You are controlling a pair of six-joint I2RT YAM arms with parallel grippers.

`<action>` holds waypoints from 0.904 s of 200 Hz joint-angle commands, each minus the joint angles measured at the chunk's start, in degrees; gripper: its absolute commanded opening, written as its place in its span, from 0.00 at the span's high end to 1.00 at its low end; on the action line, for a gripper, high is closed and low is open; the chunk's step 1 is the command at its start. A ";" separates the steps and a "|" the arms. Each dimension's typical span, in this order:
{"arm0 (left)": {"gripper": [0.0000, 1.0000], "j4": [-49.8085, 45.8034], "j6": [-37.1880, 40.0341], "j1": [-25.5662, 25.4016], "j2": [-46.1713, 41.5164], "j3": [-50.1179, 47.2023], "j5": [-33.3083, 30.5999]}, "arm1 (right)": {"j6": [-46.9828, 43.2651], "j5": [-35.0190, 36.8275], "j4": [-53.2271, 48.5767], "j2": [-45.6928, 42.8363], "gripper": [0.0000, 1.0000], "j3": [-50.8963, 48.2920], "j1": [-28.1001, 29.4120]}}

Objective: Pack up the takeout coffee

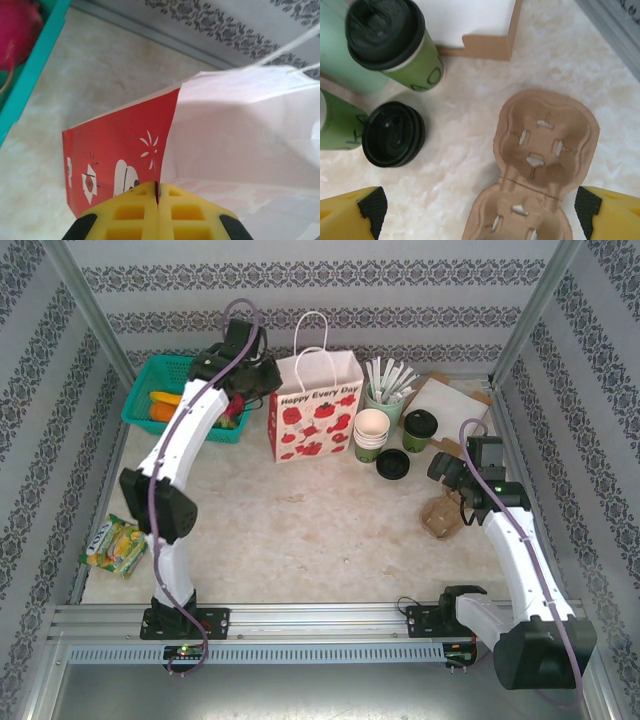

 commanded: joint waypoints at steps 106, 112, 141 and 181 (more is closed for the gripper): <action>0.88 0.71 -1.27 0.15 -29.57 -35.71 10.72 | 5.99 -19.66 -4.74 19.68 0.02 -3.66 3.78; 0.78 0.93 -1.28 0.16 -29.94 -36.09 10.89 | 6.35 -19.48 -4.41 20.04 0.02 -4.06 4.54; 0.59 1.93 0.26 0.14 -32.17 -35.87 11.95 | 10.66 -21.74 -1.22 20.71 0.02 -6.01 8.24; 0.03 6.48 3.00 0.15 -34.92 -37.84 13.02 | 20.10 -21.66 2.82 21.57 0.02 -4.34 17.62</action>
